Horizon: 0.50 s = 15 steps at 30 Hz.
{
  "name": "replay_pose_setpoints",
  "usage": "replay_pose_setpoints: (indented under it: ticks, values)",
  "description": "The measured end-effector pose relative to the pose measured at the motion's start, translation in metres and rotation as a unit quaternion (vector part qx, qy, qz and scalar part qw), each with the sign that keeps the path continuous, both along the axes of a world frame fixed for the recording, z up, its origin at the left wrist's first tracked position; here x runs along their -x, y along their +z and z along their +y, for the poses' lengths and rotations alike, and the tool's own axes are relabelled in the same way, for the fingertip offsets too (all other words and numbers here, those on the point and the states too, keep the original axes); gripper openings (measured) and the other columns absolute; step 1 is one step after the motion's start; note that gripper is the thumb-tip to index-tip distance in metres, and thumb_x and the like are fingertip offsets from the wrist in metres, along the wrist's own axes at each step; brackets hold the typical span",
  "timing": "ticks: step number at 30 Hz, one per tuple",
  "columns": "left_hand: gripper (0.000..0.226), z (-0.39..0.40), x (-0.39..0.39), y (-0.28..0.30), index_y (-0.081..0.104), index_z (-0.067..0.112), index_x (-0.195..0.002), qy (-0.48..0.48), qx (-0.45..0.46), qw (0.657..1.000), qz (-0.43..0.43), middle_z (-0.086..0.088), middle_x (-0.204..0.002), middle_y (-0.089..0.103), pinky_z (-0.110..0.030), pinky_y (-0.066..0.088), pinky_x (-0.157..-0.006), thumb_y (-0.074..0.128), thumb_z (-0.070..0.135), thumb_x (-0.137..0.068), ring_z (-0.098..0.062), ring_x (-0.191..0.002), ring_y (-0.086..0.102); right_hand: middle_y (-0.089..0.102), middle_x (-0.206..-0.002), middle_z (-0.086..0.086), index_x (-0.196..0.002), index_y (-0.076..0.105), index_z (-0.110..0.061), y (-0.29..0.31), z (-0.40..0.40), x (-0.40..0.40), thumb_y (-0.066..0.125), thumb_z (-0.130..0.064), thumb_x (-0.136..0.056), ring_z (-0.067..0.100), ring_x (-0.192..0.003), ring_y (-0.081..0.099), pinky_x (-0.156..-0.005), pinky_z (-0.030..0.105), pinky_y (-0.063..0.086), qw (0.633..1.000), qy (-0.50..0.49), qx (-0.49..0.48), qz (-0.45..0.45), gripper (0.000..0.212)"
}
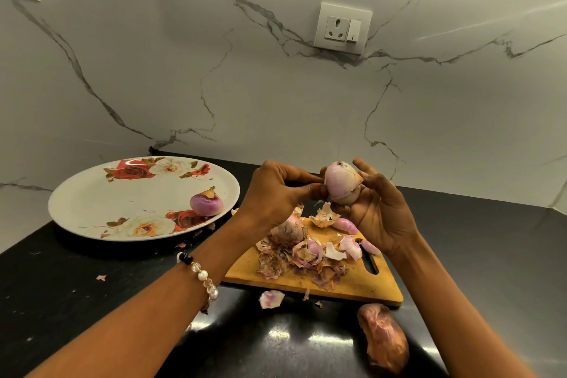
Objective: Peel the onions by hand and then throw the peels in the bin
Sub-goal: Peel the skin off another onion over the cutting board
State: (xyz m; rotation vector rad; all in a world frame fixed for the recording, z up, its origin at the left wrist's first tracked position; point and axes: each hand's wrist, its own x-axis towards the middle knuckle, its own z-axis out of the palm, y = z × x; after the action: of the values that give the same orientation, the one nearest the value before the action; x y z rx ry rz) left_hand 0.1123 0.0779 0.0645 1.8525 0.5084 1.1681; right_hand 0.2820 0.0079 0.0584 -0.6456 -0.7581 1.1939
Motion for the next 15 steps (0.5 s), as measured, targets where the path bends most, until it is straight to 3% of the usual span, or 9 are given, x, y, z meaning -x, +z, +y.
replay_pose_setpoints:
  ticks: [5, 10, 12, 15]
  values:
    - [0.018, -0.0028, -0.0004, 0.0002, 0.074, 0.008, -0.094, 0.001, 0.006, 1.0, -0.007, 0.01, -0.073, 0.069, -0.01, 0.049, -0.06, 0.074, 0.012, -0.077, 0.0, -0.067, 0.067, 0.036, -0.148, 0.031, -0.134, 0.04, -0.016, -0.0009, 0.0024, -0.0011, 0.098, -0.017, -0.036, 0.042, -0.101, 0.064, -0.059, 0.04, 0.059, 1.0, 0.004, -0.012, 0.001, 0.115]
    - [0.011, -0.0047, -0.0017, 0.001, 0.073, 0.021, -0.082, -0.021, 0.105, 0.993, -0.047, 0.005, -0.074, 0.072, -0.018, 0.053, -0.063, 0.069, 0.011, -0.083, -0.009, -0.071, 0.067, 0.042, -0.143, 0.031, -0.149, 0.029, -0.012, 0.0003, 0.004, 0.0009, 0.098, -0.019, -0.036, 0.042, -0.099, 0.066, -0.062, 0.043, 0.06, 1.0, 0.006, -0.025, 0.005, 0.133]
    - [0.008, -0.004, -0.0018, 0.001, 0.073, 0.02, -0.084, -0.016, 0.148, 0.988, -0.047, -0.003, -0.08, 0.072, -0.026, 0.056, -0.069, 0.068, 0.013, -0.084, -0.017, -0.075, 0.064, 0.042, -0.144, 0.028, -0.145, 0.033, -0.012, 0.0013, 0.0033, 0.0004, 0.098, -0.019, -0.04, 0.044, -0.106, 0.062, -0.068, 0.048, 0.06, 1.0, -0.012, -0.024, 0.009, 0.124]
    - [0.004, 0.0001, 0.0018, 0.0028, 0.071, 0.017, -0.085, 0.016, 0.17, 0.984, -0.052, -0.005, -0.085, 0.07, -0.028, 0.057, -0.072, 0.067, 0.016, -0.085, -0.016, -0.078, 0.063, 0.049, -0.13, 0.023, -0.138, 0.041, -0.013, 0.0044, 0.0016, -0.0001, 0.082, -0.016, -0.062, 0.038, -0.102, 0.063, -0.057, 0.043, 0.059, 0.998, -0.06, -0.013, 0.004, 0.087]
